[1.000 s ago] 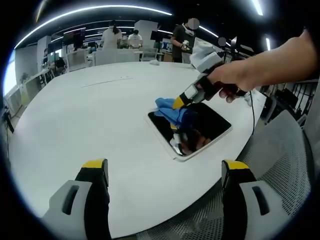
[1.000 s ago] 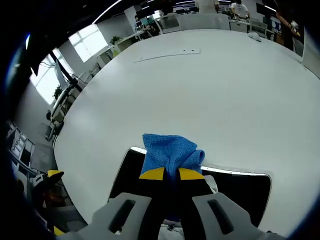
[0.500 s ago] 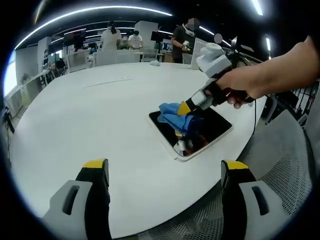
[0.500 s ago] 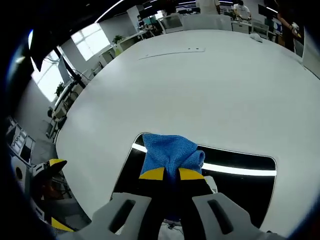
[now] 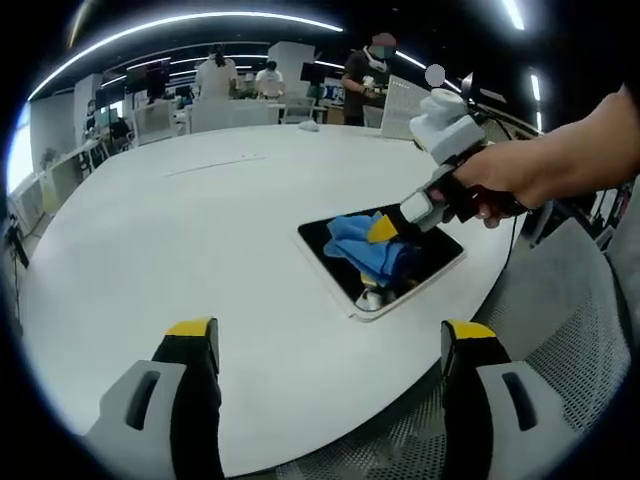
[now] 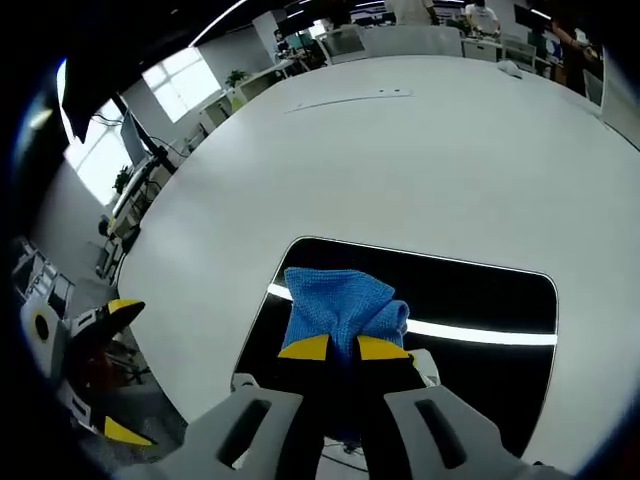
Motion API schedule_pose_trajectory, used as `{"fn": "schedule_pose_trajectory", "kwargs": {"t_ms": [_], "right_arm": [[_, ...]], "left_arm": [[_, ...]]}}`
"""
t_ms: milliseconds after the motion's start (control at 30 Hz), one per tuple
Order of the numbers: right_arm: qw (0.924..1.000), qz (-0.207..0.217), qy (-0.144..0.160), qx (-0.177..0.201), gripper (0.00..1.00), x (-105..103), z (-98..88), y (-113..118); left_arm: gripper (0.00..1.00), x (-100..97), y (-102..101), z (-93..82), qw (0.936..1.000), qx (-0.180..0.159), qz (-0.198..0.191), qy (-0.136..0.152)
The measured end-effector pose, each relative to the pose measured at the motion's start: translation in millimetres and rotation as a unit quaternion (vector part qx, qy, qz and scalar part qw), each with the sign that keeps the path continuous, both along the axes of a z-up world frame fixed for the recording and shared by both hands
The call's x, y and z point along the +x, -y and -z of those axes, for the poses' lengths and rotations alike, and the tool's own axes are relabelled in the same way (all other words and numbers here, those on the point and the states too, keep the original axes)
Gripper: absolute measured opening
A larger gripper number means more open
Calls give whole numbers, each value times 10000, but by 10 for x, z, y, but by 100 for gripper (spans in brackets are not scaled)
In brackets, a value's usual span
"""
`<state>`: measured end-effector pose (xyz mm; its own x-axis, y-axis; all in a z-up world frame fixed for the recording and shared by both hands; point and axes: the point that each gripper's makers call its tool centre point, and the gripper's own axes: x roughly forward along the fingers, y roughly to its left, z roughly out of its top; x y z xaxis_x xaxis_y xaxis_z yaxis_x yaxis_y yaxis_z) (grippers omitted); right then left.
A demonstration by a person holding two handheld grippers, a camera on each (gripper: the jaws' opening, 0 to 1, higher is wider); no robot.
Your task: Wipe the mirror surface with the cleaning cloth until all visible marks leave the cleaned area.
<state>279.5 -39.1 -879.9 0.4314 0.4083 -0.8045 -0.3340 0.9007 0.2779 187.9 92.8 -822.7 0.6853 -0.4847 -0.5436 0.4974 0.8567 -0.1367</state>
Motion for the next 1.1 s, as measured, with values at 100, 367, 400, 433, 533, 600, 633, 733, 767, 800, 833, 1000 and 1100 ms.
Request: {"fn": "schedule_pose_trajectory", "kwargs": {"t_ms": [100, 367, 400, 433, 533, 600, 633, 733, 767, 800, 833, 1000, 1100], "right_arm": [[10000, 9, 0, 15, 3, -47, 14, 1], [10000, 59, 0, 76, 3, -150, 14, 1], [9999, 65, -9, 89, 3, -163, 20, 0], [9999, 64, -9, 94, 3, -175, 21, 1], [9999, 46, -5, 96, 3, -230, 20, -5], [9999, 41, -15, 105, 3, -259, 20, -3], [9999, 38, -18, 108, 3, -272, 20, -2], [9999, 32, -34, 120, 3, -304, 26, 6], [9999, 26, -34, 122, 3, -319, 28, 9], [9999, 21, -32, 123, 3, -334, 23, 11], [9999, 17, -30, 128, 3, -349, 22, 15], [9999, 11, -51, 135, 3, -403, 12, 32], [9999, -4, -56, 129, 3, -438, 6, 39]], "left_arm": [[91, 3, 0, -1, 10000, -7, 5, 10], [91, 0, -3, -7, 10000, -6, -9, 15], [90, 0, -2, -6, 10000, -9, -11, 8], [90, 1, -4, 0, 10000, -17, -11, 2], [90, 4, -8, 1, 10000, -8, -10, 12], [90, 1, -6, -3, 10000, -5, -14, 9], [90, 4, -9, 3, 10000, -2, -11, 10], [90, 11, -19, 21, 10000, -1, -5, 5], [90, 9, -17, 20, 10000, 3, -4, 1], [90, 7, -13, 17, 10000, 2, -3, -1], [90, 3, -9, 13, 10000, 6, -2, 2], [90, -13, 0, 1, 10000, 37, -9, -18], [90, -20, 5, -6, 10000, 49, -6, -18]]}}
